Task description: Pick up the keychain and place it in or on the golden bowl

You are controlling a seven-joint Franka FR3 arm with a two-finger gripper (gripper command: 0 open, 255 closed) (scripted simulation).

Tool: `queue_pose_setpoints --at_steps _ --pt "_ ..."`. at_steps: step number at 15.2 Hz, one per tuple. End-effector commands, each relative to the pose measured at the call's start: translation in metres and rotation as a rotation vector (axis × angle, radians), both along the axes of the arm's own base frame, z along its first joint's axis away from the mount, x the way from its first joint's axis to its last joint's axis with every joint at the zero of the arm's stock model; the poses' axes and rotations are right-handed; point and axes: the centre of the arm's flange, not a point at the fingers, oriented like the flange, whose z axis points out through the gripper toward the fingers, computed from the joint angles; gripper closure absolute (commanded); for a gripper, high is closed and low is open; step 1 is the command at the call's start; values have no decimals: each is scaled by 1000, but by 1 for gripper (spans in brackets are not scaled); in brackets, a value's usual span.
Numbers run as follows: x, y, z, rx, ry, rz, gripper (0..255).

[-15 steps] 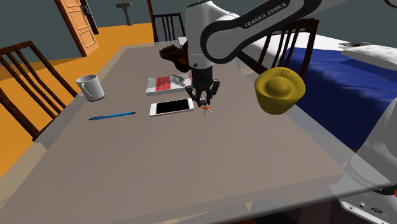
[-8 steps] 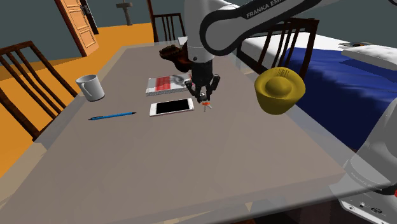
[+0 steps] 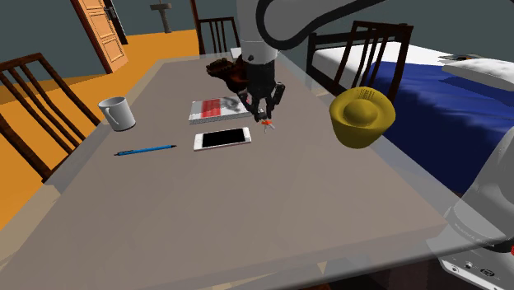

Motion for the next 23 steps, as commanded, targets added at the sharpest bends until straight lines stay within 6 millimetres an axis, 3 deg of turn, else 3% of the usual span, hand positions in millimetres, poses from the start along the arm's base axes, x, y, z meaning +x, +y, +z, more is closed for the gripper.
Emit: queue_pose_setpoints --at_steps 1,20,23 --pt "0 0 11 0 0 0 255" --pt "0 0 110 0 0 0 255" --pt "-26 -30 112 0 0 0 255"
